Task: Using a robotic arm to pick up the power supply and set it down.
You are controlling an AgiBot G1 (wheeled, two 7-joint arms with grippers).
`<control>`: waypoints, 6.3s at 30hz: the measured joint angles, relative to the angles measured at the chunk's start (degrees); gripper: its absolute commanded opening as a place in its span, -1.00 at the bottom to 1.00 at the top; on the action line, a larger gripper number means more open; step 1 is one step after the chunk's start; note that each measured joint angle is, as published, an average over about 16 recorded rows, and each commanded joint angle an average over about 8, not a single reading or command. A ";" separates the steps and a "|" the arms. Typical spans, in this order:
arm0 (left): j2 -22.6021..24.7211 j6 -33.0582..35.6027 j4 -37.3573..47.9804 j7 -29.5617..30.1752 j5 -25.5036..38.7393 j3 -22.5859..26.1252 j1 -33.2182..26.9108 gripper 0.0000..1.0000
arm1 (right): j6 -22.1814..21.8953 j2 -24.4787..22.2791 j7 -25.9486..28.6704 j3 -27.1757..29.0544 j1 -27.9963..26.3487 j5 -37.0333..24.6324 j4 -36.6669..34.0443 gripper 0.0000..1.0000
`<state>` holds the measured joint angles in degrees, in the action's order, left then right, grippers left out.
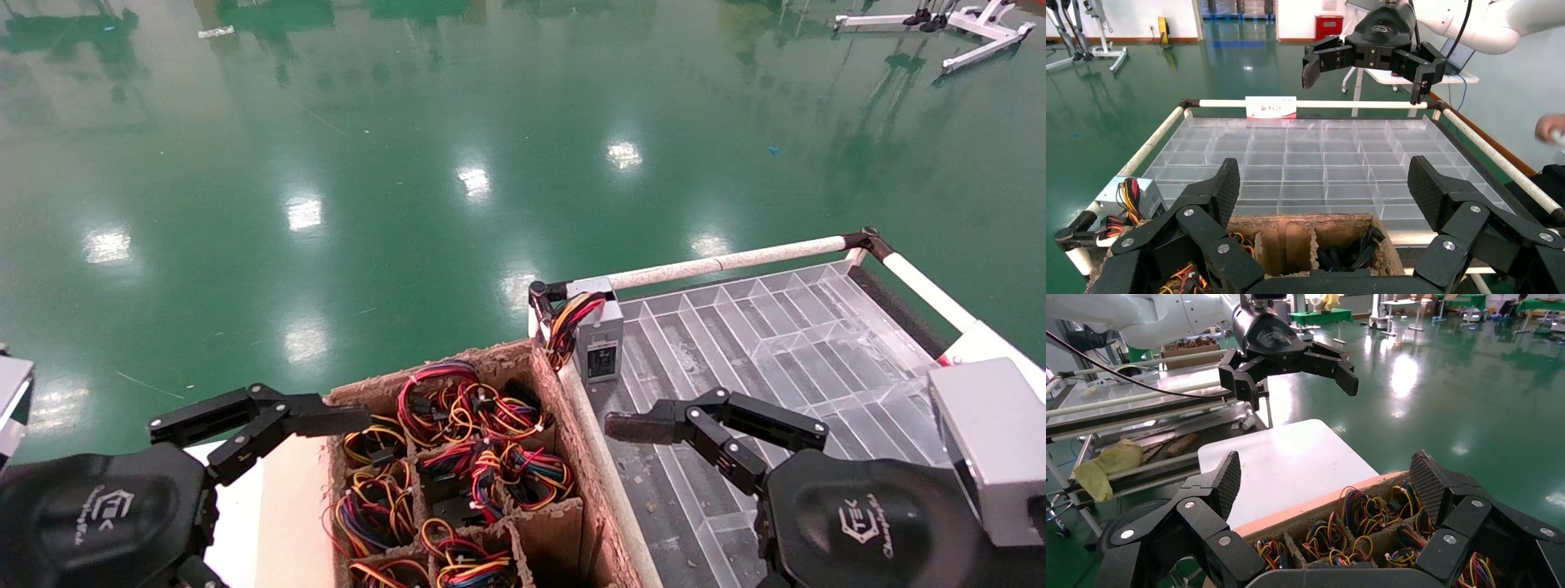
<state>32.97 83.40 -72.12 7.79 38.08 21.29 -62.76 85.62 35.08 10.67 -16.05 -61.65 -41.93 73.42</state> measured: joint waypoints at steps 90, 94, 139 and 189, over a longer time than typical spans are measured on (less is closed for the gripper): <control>0.00 0.00 0.01 -0.01 -0.01 0.02 -0.01 -0.45 | -3.98 31.12 -17.13 -24.80 -34.20 -48.71 -41.13 -1.00; -0.01 0.00 0.01 -0.02 -0.02 0.02 -0.01 0.51 | -3.80 31.60 -17.86 -24.93 -34.60 -48.82 -42.57 -1.00; -0.01 -0.01 0.01 -0.02 -0.03 0.04 -0.01 1.00 | 1.06 20.37 -10.25 -14.65 -42.51 -34.57 -30.58 -1.00; -0.02 -0.01 0.01 -0.03 -0.04 0.06 -0.02 1.00 | -4.92 27.99 -33.43 -17.20 -48.84 -42.15 -63.82 -1.00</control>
<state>32.95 83.39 -72.11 7.76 38.04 21.35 -62.78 80.70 63.07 -22.76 -33.25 -110.49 -84.08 9.60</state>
